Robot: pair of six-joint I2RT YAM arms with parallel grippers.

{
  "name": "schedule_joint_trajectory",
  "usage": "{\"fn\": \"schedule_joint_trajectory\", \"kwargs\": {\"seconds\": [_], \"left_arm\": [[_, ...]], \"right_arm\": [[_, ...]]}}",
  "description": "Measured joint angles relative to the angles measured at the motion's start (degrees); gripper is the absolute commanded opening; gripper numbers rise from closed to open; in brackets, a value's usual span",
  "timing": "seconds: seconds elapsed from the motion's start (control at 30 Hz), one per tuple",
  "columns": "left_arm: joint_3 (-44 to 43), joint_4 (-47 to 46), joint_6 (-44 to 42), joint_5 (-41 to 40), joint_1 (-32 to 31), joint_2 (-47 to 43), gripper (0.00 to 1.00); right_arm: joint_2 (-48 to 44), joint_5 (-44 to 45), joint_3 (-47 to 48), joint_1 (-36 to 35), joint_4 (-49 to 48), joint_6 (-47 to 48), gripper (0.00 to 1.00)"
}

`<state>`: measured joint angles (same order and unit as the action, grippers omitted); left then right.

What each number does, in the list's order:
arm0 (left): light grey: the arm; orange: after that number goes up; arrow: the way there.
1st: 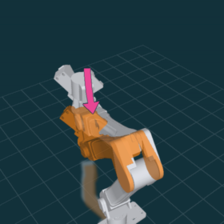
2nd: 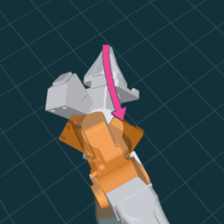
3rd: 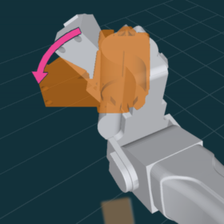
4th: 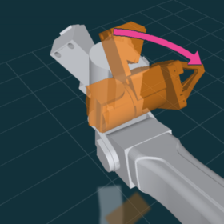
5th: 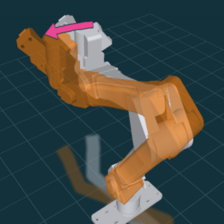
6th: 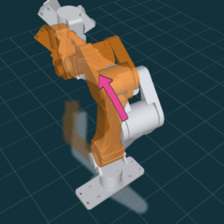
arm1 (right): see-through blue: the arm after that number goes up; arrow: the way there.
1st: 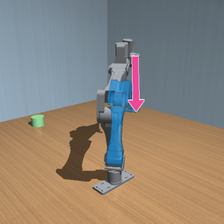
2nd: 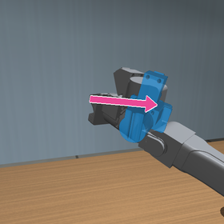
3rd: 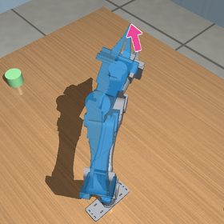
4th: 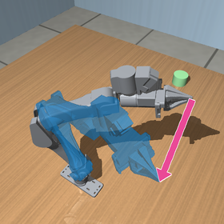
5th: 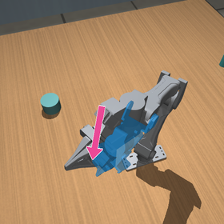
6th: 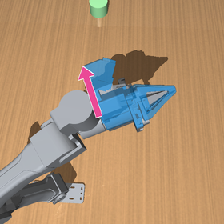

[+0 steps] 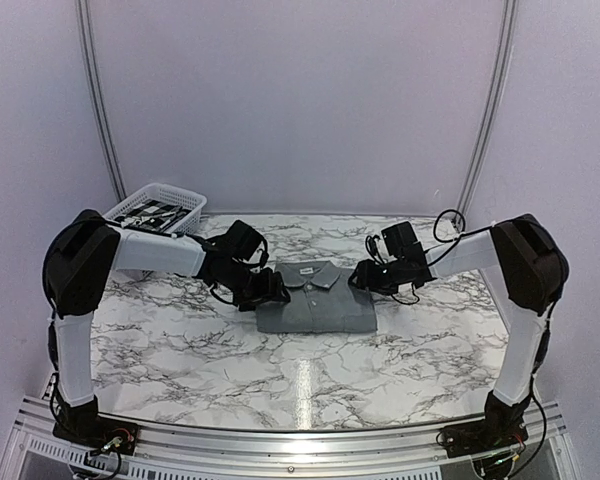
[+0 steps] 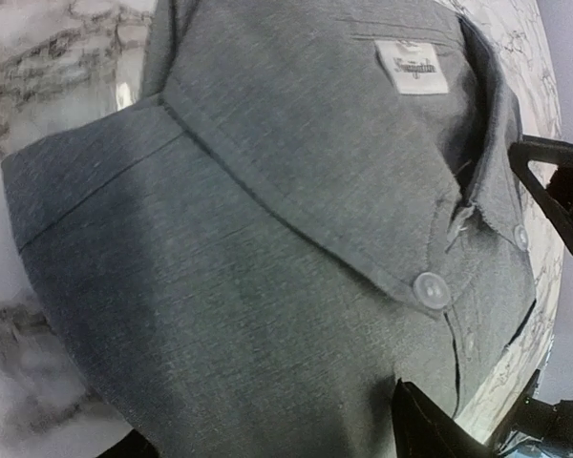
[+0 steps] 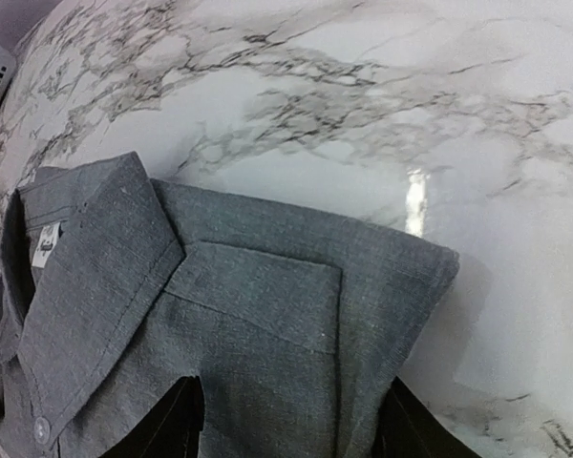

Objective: Fold and stack the long sleeve shirts
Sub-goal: Smooth out the square-folded shirt at the center of the board.

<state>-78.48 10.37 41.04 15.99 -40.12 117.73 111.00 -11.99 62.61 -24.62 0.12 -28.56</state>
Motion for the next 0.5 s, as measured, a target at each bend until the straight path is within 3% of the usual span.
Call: {"fn": "schedule_joint_trajectory", "kwargs": {"seconds": [0.2, 0.5], "left_arm": [[9.6, -0.2, 6.5, -5.0, -5.9, -10.1, 0.74], [14.6, 0.4, 6.4, -11.9, -4.0, -13.7, 0.77]], "right_arm": [[-3.7, 0.0, -4.3, -5.1, 0.6, 0.5, 0.58], [-10.3, 3.7, -8.3, -6.6, 7.6, 1.5, 0.61]]}}
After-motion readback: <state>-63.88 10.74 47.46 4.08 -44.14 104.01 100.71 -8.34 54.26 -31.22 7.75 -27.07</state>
